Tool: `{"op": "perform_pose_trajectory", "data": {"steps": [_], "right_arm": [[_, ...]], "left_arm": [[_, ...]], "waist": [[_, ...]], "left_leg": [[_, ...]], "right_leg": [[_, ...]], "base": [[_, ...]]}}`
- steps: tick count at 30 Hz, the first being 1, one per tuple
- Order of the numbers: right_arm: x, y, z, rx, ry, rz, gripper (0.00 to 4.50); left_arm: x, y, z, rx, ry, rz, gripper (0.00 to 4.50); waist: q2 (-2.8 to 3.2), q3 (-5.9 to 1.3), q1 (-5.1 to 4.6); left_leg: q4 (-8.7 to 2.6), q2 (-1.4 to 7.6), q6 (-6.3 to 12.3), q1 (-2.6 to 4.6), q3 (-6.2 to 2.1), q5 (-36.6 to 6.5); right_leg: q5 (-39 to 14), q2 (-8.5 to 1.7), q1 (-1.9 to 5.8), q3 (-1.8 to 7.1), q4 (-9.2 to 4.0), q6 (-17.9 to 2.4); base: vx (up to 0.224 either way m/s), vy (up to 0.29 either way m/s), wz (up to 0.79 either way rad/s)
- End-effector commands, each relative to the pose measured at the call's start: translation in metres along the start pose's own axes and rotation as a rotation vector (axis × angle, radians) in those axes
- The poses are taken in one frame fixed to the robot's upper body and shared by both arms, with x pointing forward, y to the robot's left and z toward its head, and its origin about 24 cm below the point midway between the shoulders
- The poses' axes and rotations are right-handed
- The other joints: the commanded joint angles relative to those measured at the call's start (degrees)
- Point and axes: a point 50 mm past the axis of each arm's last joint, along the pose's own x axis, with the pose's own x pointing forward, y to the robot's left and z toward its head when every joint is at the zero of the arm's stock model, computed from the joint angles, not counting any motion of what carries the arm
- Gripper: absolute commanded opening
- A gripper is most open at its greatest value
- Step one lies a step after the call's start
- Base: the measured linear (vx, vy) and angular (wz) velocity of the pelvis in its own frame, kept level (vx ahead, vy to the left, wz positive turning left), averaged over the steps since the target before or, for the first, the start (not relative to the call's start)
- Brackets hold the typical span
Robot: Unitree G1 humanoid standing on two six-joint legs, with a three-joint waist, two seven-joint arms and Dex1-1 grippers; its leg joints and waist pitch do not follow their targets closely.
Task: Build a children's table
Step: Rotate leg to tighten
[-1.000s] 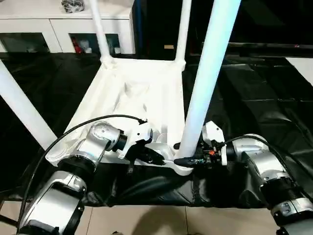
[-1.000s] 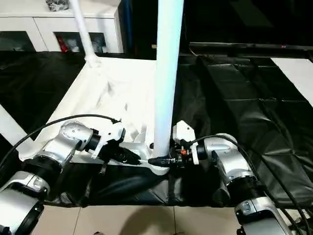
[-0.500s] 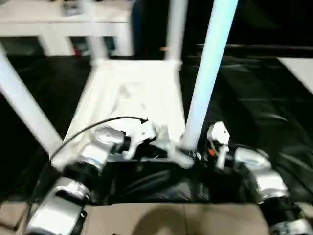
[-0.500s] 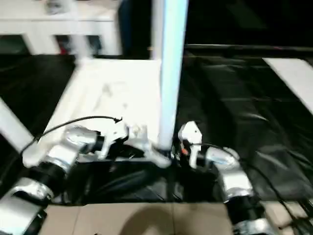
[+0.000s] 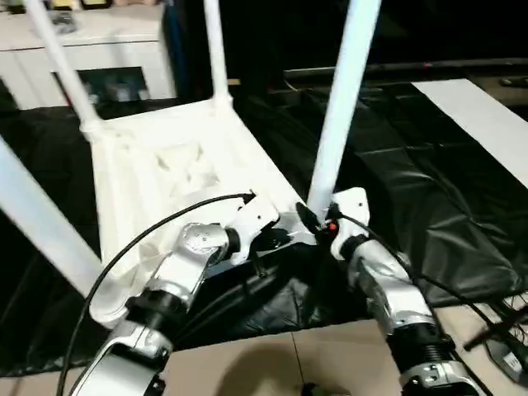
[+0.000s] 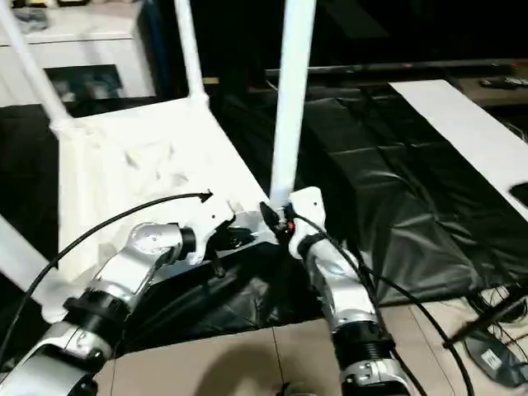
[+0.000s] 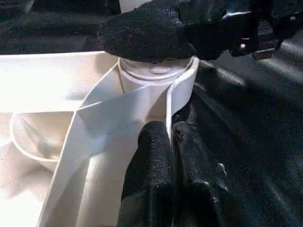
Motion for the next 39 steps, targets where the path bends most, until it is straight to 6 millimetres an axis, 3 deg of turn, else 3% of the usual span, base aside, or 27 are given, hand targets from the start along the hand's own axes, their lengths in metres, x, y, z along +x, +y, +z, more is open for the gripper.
{"op": "perform_pose_trajectory", "data": {"steps": [1, 5, 7, 8, 10, 11, 12, 18, 20, 23, 24, 27, 28, 29, 30, 31, 33, 34, 35, 37, 38, 39], "right_arm": [[-0.006, 0.005, -0.006, -0.028, 0.029, 0.124, 2.70], [-0.027, -0.005, -0.001, -0.054, 0.028, 0.280, 3.08], [-0.046, -0.016, 0.004, -0.122, 0.031, 0.357, 3.08], [-0.046, -0.016, 0.004, -0.122, 0.031, 0.357, 3.08], [-0.070, -0.036, 0.011, -0.166, 0.046, 0.416, 3.08], [-0.075, -0.039, 0.013, -0.173, 0.051, 0.428, 3.08], [-0.083, -0.048, 0.015, -0.191, 0.071, 0.430, 3.08], [-0.114, -0.085, 0.026, -0.225, 0.125, 0.378, 3.08], [-0.116, -0.090, 0.029, -0.220, 0.118, 0.329, 3.08], [-0.113, -0.088, 0.030, -0.217, 0.105, 0.292, 3.08], [-0.109, -0.086, 0.028, -0.213, 0.105, 0.266, 3.08], [-0.101, -0.083, 0.025, -0.192, 0.102, 0.212, 3.08], [-0.092, -0.082, 0.017, -0.153, 0.123, 0.126, 3.08], [-0.089, -0.082, 0.015, -0.144, 0.127, 0.088, 3.11], [-0.085, -0.081, 0.013, -0.102, 0.119, 0.053, 3.26], [-0.083, -0.083, 0.013, -0.074, 0.108, -0.008, 3.35], [-0.079, -0.081, 0.015, -0.048, 0.070, -0.079, 3.45], [-0.078, -0.074, 0.018, -0.047, 0.043, -0.087, 3.56], [-0.077, -0.073, 0.018, -0.051, 0.032, -0.114, 3.70], [-0.076, -0.067, 0.025, -0.023, -0.028, -0.142, 3.84], [-0.075, -0.062, 0.028, -0.011, -0.057, -0.166, 3.84], [-0.075, -0.061, 0.028, -0.012, -0.060, -0.170, 3.87]], "left_arm": [[0.003, -0.010, 0.006, 0.030, -0.044, -0.087, 0.00], [-0.008, -0.003, -0.001, 0.041, -0.036, -0.101, 0.00], [-0.016, 0.002, -0.004, 0.064, -0.031, -0.131, 0.00], [-0.016, 0.002, -0.004, 0.064, -0.031, -0.131, 0.00], [-0.027, 0.005, -0.007, 0.093, -0.030, -0.206, 0.00], [-0.030, 0.005, -0.008, 0.101, -0.025, -0.218, 0.00], [-0.034, 0.007, -0.009, 0.108, -0.015, -0.229, 0.00], [-0.047, 0.005, -0.012, 0.116, -0.017, -0.331, 0.00], [-0.049, 0.001, -0.012, 0.102, -0.034, -0.370, 0.00], [-0.051, -0.003, -0.014, 0.102, -0.054, -0.389, 0.00], [-0.052, -0.004, -0.015, 0.094, -0.056, -0.405, 0.00], [-0.056, -0.004, -0.015, 0.090, -0.064, -0.404, 0.00], [-0.060, -0.001, -0.013, 0.055, -0.104, -0.359, 0.00], [-0.062, 0.002, -0.011, 0.049, -0.126, -0.330, 0.27], [-0.064, 0.005, -0.009, 0.061, -0.153, -0.277, 0.55], [-0.067, 0.010, -0.006, 0.070, -0.180, -0.209, 0.55], [-0.073, 0.016, -0.003, 0.060, -0.229, -0.084, 0.58], [-0.079, 0.023, -0.001, 0.052, -0.257, 0.062, 0.68], [-0.082, 0.027, -0.002, 0.024, -0.256, 0.136, 0.86], [-0.089, 0.032, -0.003, -0.036, -0.266, 0.299, 0.97], [-0.097, 0.034, -0.006, -0.090, -0.268, 0.443, 0.97], [-0.098, 0.035, -0.006, -0.098, -0.269, 0.462, 0.98]], "waist": [[-0.02, -2.99, 0.01], [-0.27, -3.46, 1.22], [-0.45, -3.67, 2.00], [-0.58, -3.66, 2.50], [-0.68, -3.87, 3.06], [-0.49, -3.89, 3.51], [-0.15, -3.92, 3.61], [-0.17, -3.62, 4.82], [-0.48, -3.62, 4.97], [-0.44, -3.70, 5.48], [-0.95, -3.70, 5.46], [-0.81, -3.67, 5.69], [-1.27, -3.69, 5.71], [-1.03, -3.67, 5.69], [-1.26, -3.63, 5.64], [-1.17, -3.69, 5.50], [-1.27, -3.88, 5.75], [-1.44, -3.94, 5.81], [-2.19, -3.63, 5.76], [-2.01, -3.39, 6.07], [-2.49, -3.34, 6.21], [-2.17, -3.41, 6.25]], "left_leg": [[-4.78, -0.33, 1.57, 0.13, 0.53, -30.1], [-4.24, -0.25, 4.46, 0.08, 1.45, -23.8], [-3.93, -0.31, 5.92, -0.22, 1.65, -20.3], [-3.89, -0.23, 6.34, -0.27, 1.79, -19.0], [-3.60, -0.36, 7.05, -0.47, 1.78, -16.6], [-3.55, -0.22, 7.67, -0.27, 1.87, -15.1], [-3.51, -0.24, 7.76, -0.33, 1.88, -14.5], [-3.73, -0.16, 6.15, 0.07, 2.01, -16.5], [-3.77, -0.12, 5.47, 0.25, 2.15, -17.1], [-3.69, -0.03, 5.33, 0.50, 2.33, -16.5], [-3.65, 0.01, 5.41, 0.46, 2.38, -16.3], [-3.74, -0.06, 4.84, 0.43, 2.39, -15.7], [-3.71, 0.00, 4.68, 0.38, 2.38, -15.0], [-3.77, -0.09, 4.30, 0.37, 2.41, -14.3], [-3.74, -0.05, 4.13, 0.39, 2.45, -14.3], [-3.69, -0.20, 3.93, 0.18, 2.43, -13.9], [-3.34, -0.16, 3.73, 0.43, 2.64, -13.5], [-3.27, -0.06, 3.63, 0.09, 2.52, -13.0], [-3.33, -0.05, 3.82, 0.09, 2.70, -13.6], [-3.49, 0.04, 3.17, 0.28, 2.68, -15.3], [-3.49, -0.03, 2.91, 0.35, 2.65, -15.8], [-3.64, 0.24, 2.51, 0.26, 2.54, -15.4]], "right_leg": [[-24.5, -0.57, 2.14, 0.70, -3.84, -9.8], [-16.3, -0.47, 2.60, 1.51, -2.86, -12.9], [-14.0, -0.40, 3.02, 1.70, -2.55, -13.0], [-13.5, -0.42, 2.92, 1.98, -2.37, -13.2], [-12.4, -0.39, 3.37, 2.18, -2.11, -13.2], [-10.9, -0.41, 3.17, 2.27, -1.88, -14.0], [-10.2, -0.42, 3.24, 2.28, -1.67, -14.3], [-14.2, -0.26, 3.16, 2.20, -1.99, -14.0], [-15.7, -0.22, 3.00, 2.28, -2.08, -13.6], [-14.9, -0.12, 2.74, 2.37, -2.00, -13.7], [-14.7, -0.12, 2.71, 2.41, -1.93, -13.7], [-16.4, -0.16, 2.63, 2.39, -1.73, -12.7], [-16.2, -0.24, 2.61, 2.47, -1.57, -12.5], [-16.2, -0.21, 2.55, 2.47, -1.58, -12.4], [-16.3, -0.21, 2.45, 2.49, -1.58, -12.3], [-16.1, -0.28, 2.68, 2.45, -1.38, -12.2], [-14.9, -0.30, 2.41, 2.65, -1.37, -12.4], [-13.4, -0.15, 2.48, 2.67, -0.86, -12.2], [-14.1, 0.07, 2.24, 2.52, -1.12, -11.3], [-18.1, -0.04, 2.11, 2.54, -1.23, -9.6], [-20.0, 0.09, 1.92, 2.54, -1.49, -8.5], [-18.8, 0.02, 2.09, 2.67, -1.13, -8.5]], "base": [[0.000, 0.000, 0.00], [0.014, -0.004, 0.03], [0.054, -0.014, 0.08], [0.000, 0.000, 0.00], [0.000, 0.000, 0.00], [0.000, 0.000, 0.00], [0.000, 0.000, 0.00], [0.000, 0.000, 0.00], [0.000, 0.000, 0.00], [0.000, 0.000, 0.00], [0.000, 0.000, 0.00], [0.000, 0.000, 0.00], [0.000, 0.000, 0.00], [0.000, 0.000, 0.00], [0.000, 0.000, 0.00], [0.000, 0.000, 0.00], [0.000, 0.000, 0.00], [0.000, 0.000, 0.00], [0.000, 0.000, 0.00], [0.000, 0.000, 0.00], [0.000, 0.000, 0.00], [0.000, 0.000, 0.00]]}}
